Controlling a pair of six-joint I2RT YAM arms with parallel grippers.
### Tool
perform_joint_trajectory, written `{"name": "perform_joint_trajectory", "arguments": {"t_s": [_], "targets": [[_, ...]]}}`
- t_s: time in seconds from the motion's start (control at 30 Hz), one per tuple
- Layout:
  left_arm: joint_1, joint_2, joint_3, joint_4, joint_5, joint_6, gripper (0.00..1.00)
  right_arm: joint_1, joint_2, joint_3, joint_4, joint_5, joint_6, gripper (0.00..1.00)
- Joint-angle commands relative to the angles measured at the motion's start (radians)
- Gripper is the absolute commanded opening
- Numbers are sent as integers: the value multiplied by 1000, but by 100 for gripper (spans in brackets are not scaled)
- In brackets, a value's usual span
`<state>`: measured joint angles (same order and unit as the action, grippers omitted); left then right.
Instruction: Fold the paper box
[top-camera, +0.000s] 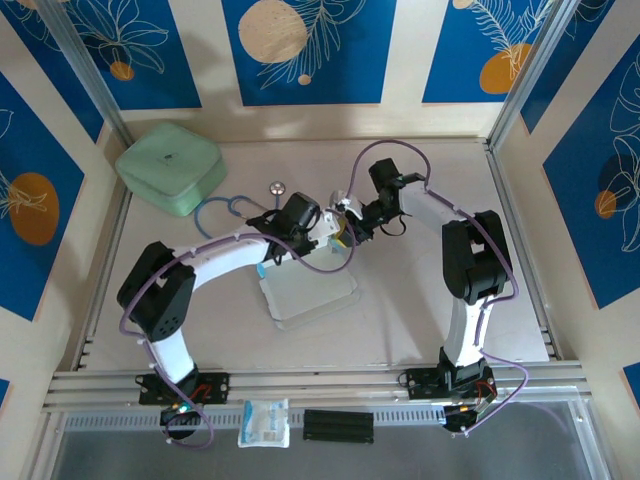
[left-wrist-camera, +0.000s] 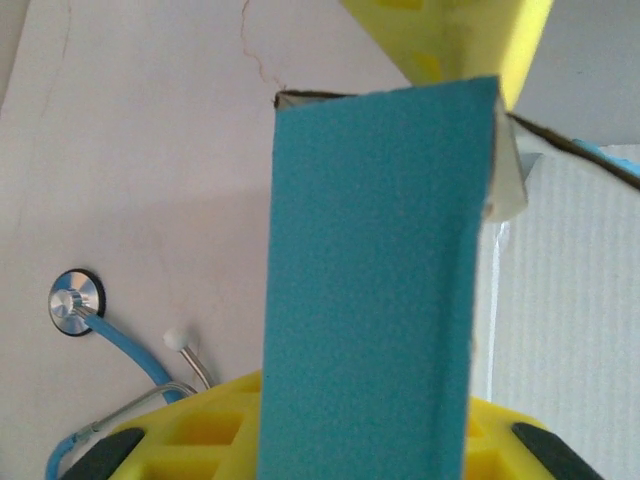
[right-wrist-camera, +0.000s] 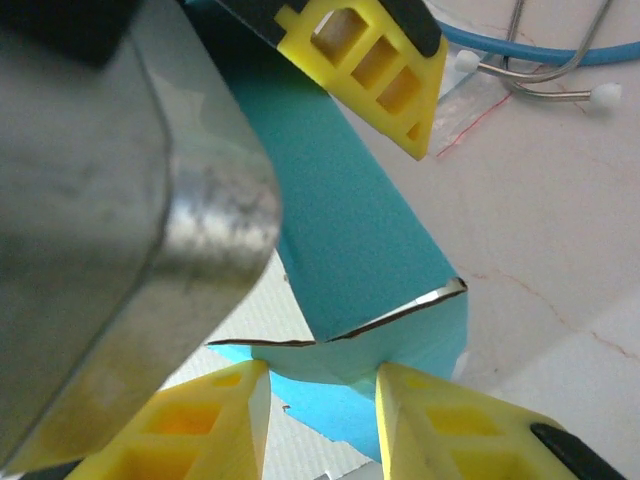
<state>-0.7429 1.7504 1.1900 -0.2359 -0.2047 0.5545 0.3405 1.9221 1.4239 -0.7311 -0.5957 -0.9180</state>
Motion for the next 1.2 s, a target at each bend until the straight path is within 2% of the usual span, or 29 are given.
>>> {"name": "perform_joint_trajectory", "arguments": {"t_s": [0.0, 0.13, 0.23, 0.33, 0.5, 0.67, 0.87, 1.07, 1.17], "targets": [[8, 21, -71, 36, 67, 30, 25, 31, -8, -38, 17, 28, -55, 35], [26, -1, -114, 74, 131, 37, 25, 9, -4, -48, 33, 18, -40, 39], [33, 2, -115, 64, 139, 41, 25, 6, 11, -47, 40, 30, -37, 47], [37, 4, -114, 61, 141, 46, 25, 6, 28, -42, 43, 40, -49, 48], [40, 3, -105, 54, 148, 57, 25, -2, 55, -42, 51, 90, -64, 47], [41, 4, -99, 46, 147, 63, 25, -25, 55, -72, 91, 89, -55, 45], [40, 13, -89, 40, 155, 56, 25, -5, 86, -90, 124, 138, -85, 44], [41, 15, -89, 43, 159, 59, 25, 10, 95, -83, 165, 114, -69, 43], [40, 15, -89, 44, 160, 62, 25, 4, 91, -60, 158, 60, -52, 41]]}}
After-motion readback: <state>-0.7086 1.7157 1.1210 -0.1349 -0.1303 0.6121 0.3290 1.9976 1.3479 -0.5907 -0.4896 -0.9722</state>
